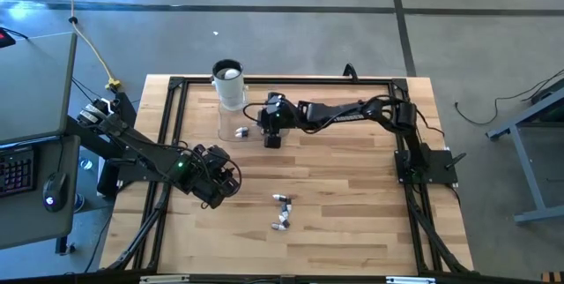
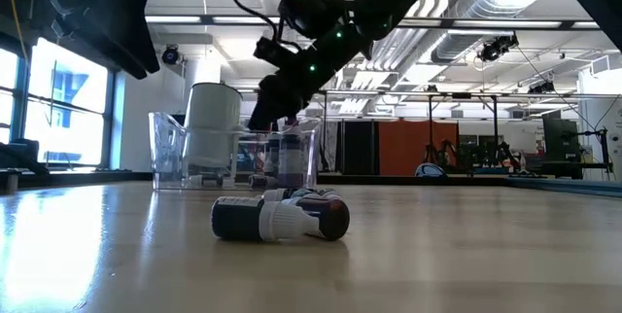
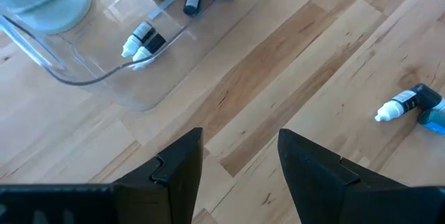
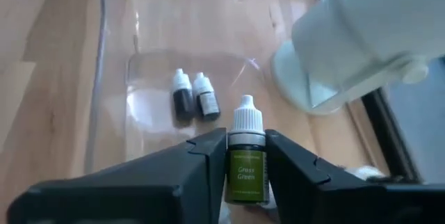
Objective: Pick & Place food coloring
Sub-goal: Put the small green food coloring bottle into the transparent bin, then put the small black food coloring bottle into the transparent bin
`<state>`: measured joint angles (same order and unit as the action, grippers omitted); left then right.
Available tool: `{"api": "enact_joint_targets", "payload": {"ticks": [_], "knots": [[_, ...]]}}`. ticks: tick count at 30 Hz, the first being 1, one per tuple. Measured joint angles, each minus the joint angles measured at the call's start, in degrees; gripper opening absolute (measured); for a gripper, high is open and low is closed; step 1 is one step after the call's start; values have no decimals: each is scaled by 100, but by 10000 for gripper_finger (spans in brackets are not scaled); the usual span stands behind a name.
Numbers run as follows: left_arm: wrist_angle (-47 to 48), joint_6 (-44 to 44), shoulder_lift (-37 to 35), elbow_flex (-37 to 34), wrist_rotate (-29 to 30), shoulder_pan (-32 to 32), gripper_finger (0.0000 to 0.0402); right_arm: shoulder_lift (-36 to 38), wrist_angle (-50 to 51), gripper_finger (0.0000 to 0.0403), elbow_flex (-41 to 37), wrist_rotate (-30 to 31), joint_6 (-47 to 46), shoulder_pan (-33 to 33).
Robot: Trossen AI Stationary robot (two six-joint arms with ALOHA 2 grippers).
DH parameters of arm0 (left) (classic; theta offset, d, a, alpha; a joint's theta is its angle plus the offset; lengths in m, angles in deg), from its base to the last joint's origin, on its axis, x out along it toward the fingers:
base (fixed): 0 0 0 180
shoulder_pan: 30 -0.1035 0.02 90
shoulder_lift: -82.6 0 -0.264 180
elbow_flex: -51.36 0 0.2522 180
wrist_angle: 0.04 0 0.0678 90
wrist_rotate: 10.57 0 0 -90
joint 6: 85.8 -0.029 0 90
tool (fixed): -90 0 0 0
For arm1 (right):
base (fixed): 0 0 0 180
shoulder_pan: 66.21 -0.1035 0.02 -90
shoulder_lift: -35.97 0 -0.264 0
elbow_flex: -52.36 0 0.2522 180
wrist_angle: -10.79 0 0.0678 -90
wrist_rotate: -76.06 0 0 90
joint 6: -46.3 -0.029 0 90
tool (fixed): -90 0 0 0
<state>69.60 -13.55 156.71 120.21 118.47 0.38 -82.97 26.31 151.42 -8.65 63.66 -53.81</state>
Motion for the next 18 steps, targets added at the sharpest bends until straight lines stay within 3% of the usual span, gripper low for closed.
{"api": "enact_joint_targets", "payload": {"ticks": [11, 18], "knots": [[-79, 22, 0, 0, -24, -1, 183, 375, -263, 118, 7, 141, 510, -247], [-247, 1, 0, 0, -358, 1, 183, 1651, 1117, 117, 19, 1374, 965, -886]]}}
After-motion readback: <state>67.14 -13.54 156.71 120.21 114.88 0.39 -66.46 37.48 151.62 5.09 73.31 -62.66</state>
